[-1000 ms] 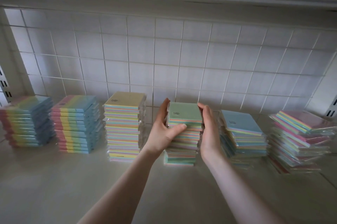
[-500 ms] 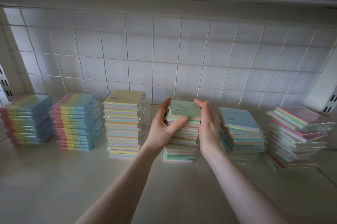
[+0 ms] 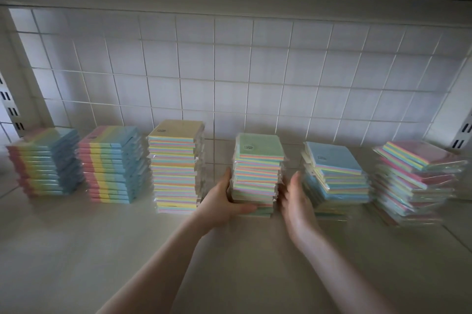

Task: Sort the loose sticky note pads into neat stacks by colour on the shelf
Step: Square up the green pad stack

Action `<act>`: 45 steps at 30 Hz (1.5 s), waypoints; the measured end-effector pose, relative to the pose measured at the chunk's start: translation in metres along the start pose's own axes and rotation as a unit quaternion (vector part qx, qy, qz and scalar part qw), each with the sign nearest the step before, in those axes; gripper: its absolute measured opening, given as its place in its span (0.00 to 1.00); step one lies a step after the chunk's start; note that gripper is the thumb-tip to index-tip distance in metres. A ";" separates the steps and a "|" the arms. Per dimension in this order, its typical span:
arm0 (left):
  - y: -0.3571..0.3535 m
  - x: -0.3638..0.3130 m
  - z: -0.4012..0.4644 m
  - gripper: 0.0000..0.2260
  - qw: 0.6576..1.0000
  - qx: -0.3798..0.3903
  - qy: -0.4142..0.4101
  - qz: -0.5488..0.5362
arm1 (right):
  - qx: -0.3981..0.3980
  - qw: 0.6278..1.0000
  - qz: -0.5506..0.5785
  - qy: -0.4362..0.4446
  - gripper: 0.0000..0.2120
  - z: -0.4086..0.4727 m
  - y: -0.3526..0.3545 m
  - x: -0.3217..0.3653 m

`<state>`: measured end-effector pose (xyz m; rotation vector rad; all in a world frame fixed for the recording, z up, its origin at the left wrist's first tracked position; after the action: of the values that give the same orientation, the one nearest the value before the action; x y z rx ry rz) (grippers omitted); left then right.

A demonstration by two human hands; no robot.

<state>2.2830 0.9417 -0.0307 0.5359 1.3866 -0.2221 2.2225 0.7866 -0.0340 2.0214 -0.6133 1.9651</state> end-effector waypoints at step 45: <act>-0.007 -0.011 -0.014 0.18 0.985 -0.066 -0.087 0.136 | 0.049 0.995 -0.087 0.003 0.46 0.001 -0.005 -0.005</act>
<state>2.2655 0.9406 -0.0227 0.5758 1.1352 0.0435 2.2254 0.7917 -0.0388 2.0480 -0.3334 1.9316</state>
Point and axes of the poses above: each hand's wrist, its own z-axis towards the middle knuckle, its own y-axis out of the back of the hand, x = y × z, the point moved 6 cm from there along z, towards the middle knuckle, and after that the axes turned 5 degrees about -z, right-handed, at the moved point
